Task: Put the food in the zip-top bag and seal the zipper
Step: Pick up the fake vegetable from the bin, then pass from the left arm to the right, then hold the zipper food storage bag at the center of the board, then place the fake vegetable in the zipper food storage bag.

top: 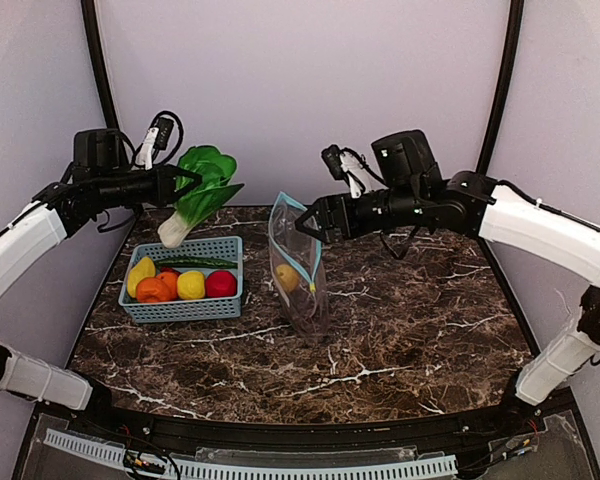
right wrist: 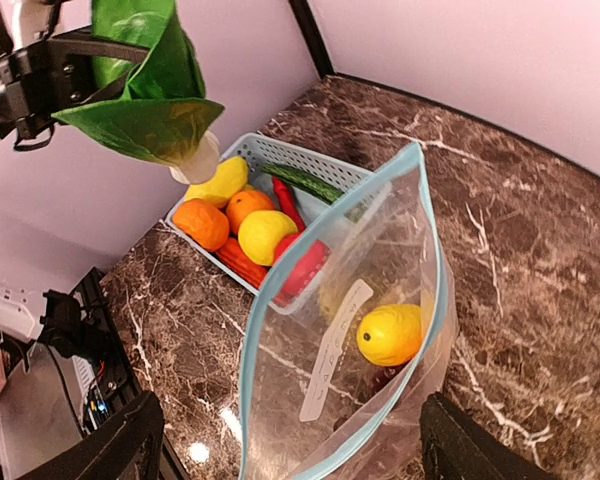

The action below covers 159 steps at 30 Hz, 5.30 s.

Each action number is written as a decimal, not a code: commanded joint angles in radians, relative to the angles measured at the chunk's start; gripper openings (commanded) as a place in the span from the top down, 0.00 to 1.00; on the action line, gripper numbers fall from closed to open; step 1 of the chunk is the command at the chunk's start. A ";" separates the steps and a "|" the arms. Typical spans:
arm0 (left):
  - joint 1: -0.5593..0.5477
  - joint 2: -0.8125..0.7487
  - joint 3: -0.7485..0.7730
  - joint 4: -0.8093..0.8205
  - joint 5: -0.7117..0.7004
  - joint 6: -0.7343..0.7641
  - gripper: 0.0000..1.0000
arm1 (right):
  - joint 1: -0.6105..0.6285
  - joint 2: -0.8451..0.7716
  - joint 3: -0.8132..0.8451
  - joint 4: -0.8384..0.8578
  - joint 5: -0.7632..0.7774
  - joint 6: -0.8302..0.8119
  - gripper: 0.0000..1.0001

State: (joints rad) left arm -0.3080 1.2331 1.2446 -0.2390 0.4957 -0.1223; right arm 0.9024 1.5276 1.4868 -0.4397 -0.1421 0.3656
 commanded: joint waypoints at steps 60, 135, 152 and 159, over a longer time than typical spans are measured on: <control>-0.388 0.123 0.272 -0.199 -0.196 -0.198 0.07 | 0.168 -0.134 0.095 0.223 0.354 -0.284 1.00; -0.299 0.492 0.360 -0.095 0.033 -0.194 0.99 | 0.059 0.244 0.246 -0.133 0.164 0.055 1.00; -0.299 0.411 0.266 0.034 0.064 -0.194 0.99 | 0.024 0.432 0.402 -0.439 0.102 0.080 1.00; -0.299 0.392 0.220 0.068 0.066 -0.210 0.99 | 0.001 0.498 0.435 -0.440 0.166 0.100 1.00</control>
State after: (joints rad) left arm -0.6052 1.6852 1.4849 -0.2352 0.5404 -0.3222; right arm 0.9157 1.9812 1.8912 -0.8463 -0.0257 0.4515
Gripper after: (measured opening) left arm 0.008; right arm 0.109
